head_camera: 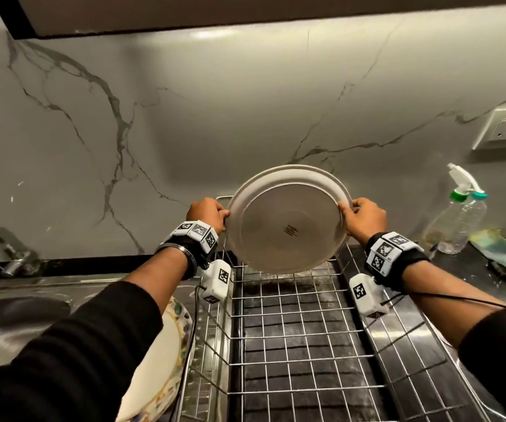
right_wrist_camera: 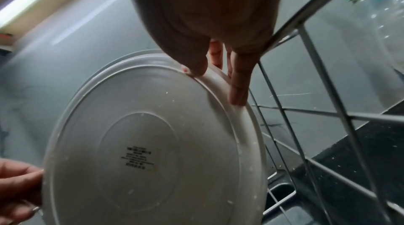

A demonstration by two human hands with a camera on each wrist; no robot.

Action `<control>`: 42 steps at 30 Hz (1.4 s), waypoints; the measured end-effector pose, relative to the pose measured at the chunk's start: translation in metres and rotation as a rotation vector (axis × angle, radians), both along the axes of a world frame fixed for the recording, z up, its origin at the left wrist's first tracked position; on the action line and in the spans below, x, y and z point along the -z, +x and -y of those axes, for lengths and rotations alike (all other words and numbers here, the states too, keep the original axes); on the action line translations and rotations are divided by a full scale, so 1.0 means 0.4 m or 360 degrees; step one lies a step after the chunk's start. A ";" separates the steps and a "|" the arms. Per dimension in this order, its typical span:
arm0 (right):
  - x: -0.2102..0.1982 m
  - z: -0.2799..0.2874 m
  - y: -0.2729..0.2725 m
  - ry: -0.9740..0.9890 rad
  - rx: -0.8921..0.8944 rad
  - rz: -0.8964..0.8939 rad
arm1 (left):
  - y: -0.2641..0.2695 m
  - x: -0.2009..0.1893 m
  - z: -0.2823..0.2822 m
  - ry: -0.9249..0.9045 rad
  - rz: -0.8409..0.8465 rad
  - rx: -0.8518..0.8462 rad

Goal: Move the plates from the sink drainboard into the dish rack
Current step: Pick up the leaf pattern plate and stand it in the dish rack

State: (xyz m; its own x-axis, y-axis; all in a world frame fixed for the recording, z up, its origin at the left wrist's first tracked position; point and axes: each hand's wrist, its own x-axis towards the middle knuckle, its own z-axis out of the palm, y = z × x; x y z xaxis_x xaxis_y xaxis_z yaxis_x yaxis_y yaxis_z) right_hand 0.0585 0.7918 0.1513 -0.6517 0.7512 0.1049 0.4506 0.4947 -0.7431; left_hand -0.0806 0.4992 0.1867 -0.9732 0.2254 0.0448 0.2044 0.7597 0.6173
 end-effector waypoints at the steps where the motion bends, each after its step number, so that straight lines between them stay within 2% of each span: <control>1: -0.003 -0.002 -0.007 0.0023 -0.0007 0.0008 | -0.007 -0.002 -0.003 -0.0003 0.0013 -0.0009; 24: -0.022 -0.026 -0.117 0.0154 0.0018 0.0104 | -0.117 0.008 -0.055 -0.0134 -0.0034 -0.0026; 34: -0.018 -0.026 -0.153 0.0188 -0.0033 0.0239 | -0.137 0.019 -0.052 -0.0320 -0.0056 -0.0014; 42: -0.017 -0.021 -0.145 0.0229 -0.0040 0.0243 | -0.138 0.024 -0.057 -0.0534 -0.0200 0.0017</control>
State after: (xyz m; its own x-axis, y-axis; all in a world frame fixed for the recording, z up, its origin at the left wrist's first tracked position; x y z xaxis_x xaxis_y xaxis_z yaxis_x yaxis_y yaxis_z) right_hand 0.0006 0.8003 0.1580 -0.6867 0.7188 0.1084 0.5387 0.6033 -0.5881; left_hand -0.1359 0.5220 0.1771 -0.9624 0.2579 0.0856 0.2718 0.9133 0.3034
